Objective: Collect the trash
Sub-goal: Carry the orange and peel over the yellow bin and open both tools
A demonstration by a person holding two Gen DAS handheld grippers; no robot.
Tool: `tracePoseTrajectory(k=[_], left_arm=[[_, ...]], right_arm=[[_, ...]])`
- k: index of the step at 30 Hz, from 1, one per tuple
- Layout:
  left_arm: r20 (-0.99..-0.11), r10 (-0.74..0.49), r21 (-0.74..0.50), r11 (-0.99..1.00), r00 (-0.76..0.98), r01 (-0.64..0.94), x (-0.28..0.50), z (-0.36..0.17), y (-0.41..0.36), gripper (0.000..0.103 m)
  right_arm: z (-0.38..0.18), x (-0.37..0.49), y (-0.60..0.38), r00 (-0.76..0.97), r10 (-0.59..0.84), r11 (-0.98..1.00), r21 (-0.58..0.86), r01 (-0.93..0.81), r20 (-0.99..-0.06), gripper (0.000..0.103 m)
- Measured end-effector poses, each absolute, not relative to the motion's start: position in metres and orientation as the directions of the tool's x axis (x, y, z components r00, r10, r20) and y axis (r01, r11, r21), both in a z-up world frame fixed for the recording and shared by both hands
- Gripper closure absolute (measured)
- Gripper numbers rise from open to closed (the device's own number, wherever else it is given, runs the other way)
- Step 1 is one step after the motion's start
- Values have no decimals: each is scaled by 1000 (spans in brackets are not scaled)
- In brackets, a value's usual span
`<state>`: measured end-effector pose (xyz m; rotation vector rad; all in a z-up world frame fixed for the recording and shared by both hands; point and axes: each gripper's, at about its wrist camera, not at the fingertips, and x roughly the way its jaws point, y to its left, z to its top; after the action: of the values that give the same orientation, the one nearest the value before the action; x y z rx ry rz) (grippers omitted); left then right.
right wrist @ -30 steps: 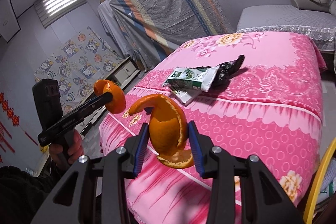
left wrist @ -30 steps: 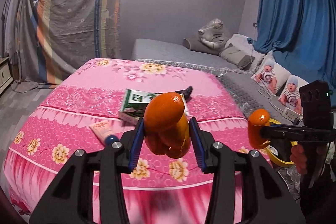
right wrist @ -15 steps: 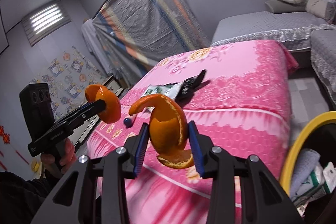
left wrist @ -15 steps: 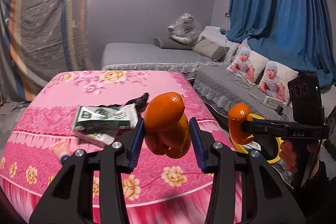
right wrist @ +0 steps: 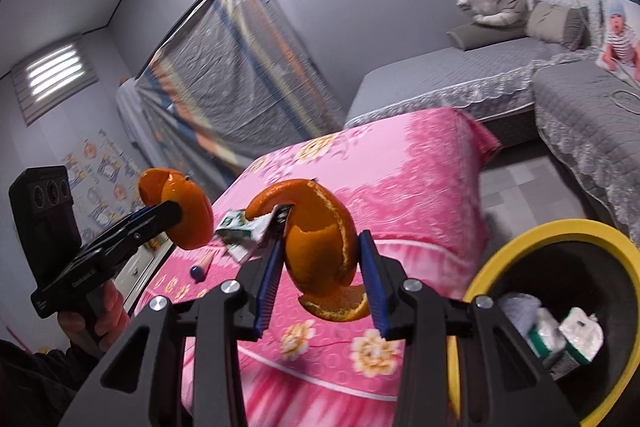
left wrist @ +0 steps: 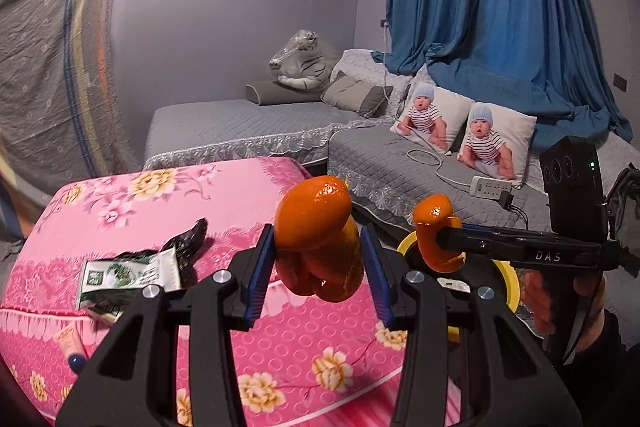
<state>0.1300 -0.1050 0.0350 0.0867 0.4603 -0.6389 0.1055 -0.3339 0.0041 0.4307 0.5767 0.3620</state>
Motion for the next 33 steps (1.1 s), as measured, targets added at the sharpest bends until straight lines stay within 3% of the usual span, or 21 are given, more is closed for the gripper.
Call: tracePoseTrajectory(k=[20,33], left_arm=[[-450,-616,-7,727,647,687,135,25,-205,62],[-473,-631,26,687,614,726,130,6,-253,62]], right_arm=[[-20,69,-424,859,248,864,503,13,-447,67],[-56,59,-459,839,83,859,465,213,-538,67]])
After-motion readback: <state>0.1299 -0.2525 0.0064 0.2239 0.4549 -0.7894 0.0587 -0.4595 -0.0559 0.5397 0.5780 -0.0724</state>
